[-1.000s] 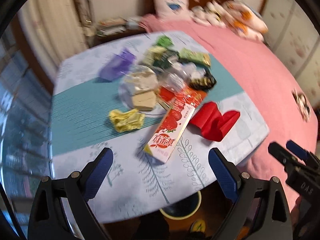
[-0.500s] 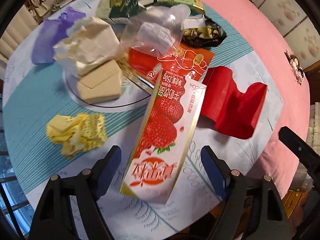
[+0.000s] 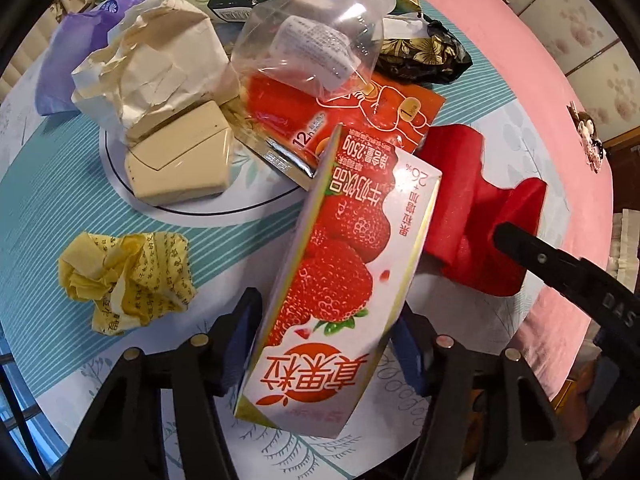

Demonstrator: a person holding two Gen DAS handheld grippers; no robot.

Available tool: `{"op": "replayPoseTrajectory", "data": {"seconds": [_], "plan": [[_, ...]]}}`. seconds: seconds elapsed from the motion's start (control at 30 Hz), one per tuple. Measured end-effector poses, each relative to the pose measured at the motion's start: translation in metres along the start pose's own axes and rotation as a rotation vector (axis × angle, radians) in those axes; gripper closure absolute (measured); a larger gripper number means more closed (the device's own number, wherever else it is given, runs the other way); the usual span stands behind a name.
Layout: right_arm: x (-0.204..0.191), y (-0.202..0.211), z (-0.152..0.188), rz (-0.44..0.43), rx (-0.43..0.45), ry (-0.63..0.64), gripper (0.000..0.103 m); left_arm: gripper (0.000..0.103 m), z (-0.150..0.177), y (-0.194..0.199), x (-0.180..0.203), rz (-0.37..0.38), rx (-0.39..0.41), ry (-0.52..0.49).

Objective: Collect trash
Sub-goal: 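Grasp the red paper with the right tool while the left grasps the strawberry carton, then carry the red paper and strawberry carton over the bin and release both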

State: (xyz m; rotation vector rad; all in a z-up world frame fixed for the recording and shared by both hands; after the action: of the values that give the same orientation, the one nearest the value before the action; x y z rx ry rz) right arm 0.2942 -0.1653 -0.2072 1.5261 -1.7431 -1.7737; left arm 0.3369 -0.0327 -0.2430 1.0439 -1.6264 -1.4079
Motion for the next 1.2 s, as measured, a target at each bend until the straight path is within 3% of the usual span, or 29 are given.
{"op": "replayPoseTrajectory", "data": {"seconds": [0.07,0.3,0.7,0.93,1.2], "plan": [[0.001,-0.002,0.001,0.007,-0.003,0.002,0.081,0.043,-0.001,-0.001,0.002,-0.005,0.001,-0.007],[0.003,0.013,0.001,0.029,0.017,0.001,0.095,0.043,0.003,0.004,0.009,-0.002,0.007,-0.009],[-0.015,0.072,0.009,-0.004,0.026,0.139,0.097,0.043,0.039,0.066,0.018,0.043,0.095,0.102],[-0.024,0.109,0.042,-0.1,-0.061,0.388,0.097,0.043,0.093,0.109,0.035,0.021,0.181,0.301],[0.007,0.14,0.099,-0.169,-0.237,0.605,0.097,0.043,0.184,0.13,0.076,-0.056,0.211,0.497]]}}
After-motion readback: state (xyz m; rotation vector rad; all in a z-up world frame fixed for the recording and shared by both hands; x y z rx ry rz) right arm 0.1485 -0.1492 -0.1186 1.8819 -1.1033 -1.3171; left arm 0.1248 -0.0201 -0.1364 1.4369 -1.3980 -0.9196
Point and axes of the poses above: each gripper's, at about its wrist camera, not at the fingertips, and y roughly against the way its jaws point, x to its right, z to its underside, the point moved 10 cm from there along -y, roughly the way its jaws point, and after that the axes turned 10 degrees about -z, right-handed, at the moved point
